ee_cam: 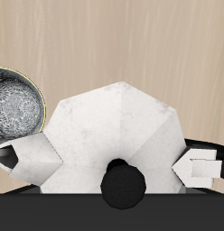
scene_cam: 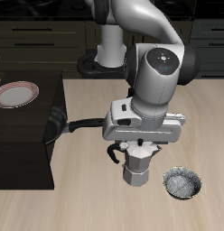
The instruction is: Place the moka pot on the stove
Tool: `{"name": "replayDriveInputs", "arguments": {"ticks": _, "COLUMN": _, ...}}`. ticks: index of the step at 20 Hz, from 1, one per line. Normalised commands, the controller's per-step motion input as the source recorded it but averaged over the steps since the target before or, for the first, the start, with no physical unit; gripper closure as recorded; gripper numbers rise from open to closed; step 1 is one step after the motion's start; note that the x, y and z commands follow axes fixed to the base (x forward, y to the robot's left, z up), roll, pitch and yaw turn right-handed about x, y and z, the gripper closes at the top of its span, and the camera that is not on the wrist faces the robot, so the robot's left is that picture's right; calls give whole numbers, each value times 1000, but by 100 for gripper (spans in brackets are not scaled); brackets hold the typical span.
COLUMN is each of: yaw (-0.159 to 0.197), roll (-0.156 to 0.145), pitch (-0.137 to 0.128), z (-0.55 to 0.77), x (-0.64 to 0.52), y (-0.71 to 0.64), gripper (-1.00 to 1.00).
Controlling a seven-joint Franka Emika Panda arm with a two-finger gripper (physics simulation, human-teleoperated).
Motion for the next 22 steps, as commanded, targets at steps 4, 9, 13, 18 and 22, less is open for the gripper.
{"name": "replayDriveInputs", "arguments": {"ticks": 4, "yaw": -22, "roll": 14, "pitch": 25, "z": 137, "x": -333, "y": 22, "gripper": 100}}
{"name": "replayDriveInputs", "arguments": {"ticks": 9, "yaw": -28, "roll": 5, "pitch": -31, "z": 241, "x": -357, "y": -52, "gripper": 100}}
{"name": "replayDriveInputs", "arguments": {"ticks": 13, "yaw": -26, "roll": -1, "pitch": -10, "z": 143, "x": -303, "y": -101, "gripper": 100}}
{"name": "replayDriveInputs", "arguments": {"ticks": 18, "yaw": -50, "roll": 7, "pitch": -9, "z": 172, "x": -403, "y": -88, "gripper": 100}}
{"name": "replayDriveInputs", "arguments": {"ticks": 22, "yaw": -4, "roll": -5, "pitch": -7, "z": 47, "x": -254, "y": -36, "gripper": 100}}
